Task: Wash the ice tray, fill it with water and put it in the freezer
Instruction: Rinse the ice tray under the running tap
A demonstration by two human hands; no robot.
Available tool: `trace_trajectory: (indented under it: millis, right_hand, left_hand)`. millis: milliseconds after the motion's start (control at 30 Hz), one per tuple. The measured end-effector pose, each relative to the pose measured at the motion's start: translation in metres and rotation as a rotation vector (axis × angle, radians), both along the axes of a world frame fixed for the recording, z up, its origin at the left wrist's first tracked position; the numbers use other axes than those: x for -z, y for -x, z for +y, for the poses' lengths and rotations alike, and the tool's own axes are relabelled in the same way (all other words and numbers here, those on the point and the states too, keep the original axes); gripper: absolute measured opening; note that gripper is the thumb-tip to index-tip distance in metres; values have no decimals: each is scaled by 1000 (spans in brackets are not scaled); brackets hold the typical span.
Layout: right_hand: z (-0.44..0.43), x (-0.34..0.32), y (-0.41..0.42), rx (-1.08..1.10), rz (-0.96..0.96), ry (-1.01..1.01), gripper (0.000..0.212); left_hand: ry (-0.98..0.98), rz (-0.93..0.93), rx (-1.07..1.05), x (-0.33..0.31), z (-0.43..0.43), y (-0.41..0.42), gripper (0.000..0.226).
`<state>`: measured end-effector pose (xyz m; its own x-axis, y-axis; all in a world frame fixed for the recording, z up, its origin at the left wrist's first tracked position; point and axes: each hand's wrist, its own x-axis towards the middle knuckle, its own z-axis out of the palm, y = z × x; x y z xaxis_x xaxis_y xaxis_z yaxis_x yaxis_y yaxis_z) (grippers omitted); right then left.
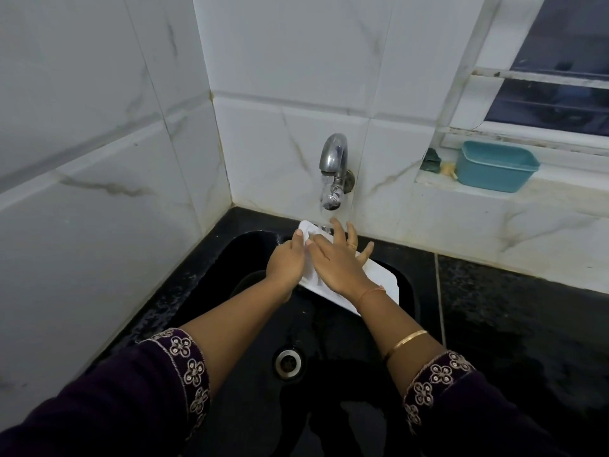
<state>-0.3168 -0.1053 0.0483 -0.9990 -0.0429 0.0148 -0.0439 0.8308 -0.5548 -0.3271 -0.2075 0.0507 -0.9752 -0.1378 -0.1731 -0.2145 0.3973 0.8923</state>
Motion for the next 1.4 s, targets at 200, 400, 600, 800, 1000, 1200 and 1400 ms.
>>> trace_trajectory:
  millis: [200, 400, 600, 800, 1000, 1200, 1400]
  right_hand:
    - [9, -2, 1, 34, 3, -40, 41]
    - [12, -1, 3, 36, -98, 117, 38]
    - [11, -9, 5, 38, -41, 46, 40]
    - [24, -16, 10, 82, -98, 27, 42]
    - [16, -14, 4, 22, -103, 14, 43]
    - [19, -7, 5, 131, -157, 216, 38]
    - [13, -6, 1, 69, 121, -134, 45]
  left_hand:
    - [4, -36, 10, 3, 2, 2, 59]
    - [-31, -33, -8, 3, 2, 6, 60]
    - [-4, -48, 34, 5, 10, 7, 63]
    - [3, -48, 54, 6, 8, 7, 63]
    - [-13, -45, 4, 5, 12, 7, 62]
    - [-52, -67, 25, 10, 9, 5, 61]
    - [-41, -45, 71, 6, 14, 1, 60]
